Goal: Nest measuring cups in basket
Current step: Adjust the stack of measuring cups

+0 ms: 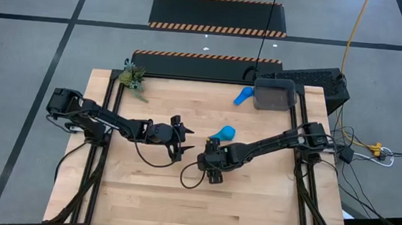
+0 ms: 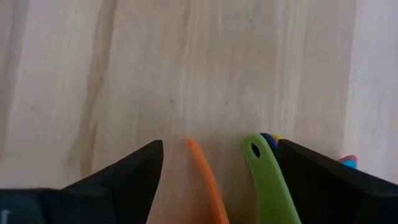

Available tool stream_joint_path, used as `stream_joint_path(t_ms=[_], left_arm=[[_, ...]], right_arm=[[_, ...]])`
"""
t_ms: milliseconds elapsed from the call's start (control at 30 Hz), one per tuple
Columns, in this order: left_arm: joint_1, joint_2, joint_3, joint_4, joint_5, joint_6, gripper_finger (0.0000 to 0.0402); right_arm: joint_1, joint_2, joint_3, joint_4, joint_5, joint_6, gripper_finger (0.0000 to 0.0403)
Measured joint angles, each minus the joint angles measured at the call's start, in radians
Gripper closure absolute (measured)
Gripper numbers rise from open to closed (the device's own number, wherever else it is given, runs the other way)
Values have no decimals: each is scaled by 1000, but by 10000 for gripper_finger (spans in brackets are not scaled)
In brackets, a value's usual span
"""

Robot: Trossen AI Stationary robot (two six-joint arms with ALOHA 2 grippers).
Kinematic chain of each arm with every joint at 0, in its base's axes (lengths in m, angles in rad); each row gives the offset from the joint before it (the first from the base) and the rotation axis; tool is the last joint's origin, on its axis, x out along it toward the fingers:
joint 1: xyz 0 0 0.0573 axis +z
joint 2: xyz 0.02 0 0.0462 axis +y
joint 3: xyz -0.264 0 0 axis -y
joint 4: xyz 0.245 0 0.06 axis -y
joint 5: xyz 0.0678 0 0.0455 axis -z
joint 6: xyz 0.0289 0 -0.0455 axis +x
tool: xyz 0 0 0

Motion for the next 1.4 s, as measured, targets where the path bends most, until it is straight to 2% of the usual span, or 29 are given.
stream_joint_path(t_ms=[400,967,1200,1400], left_arm=[[0,0,0,0,0,-2,124],[0,0,0,-1,0,12,124],[0,0,0,-1,-1,14,124],[0,0,0,-1,-1,14,124]], right_arm=[[-27,8,0,-48,-48,-30,94],[-40,4,42,-50,-42,-81,93],[-78,4,44,-77,-52,-79,52],[-107,4,44,-86,-130,-57,40]])
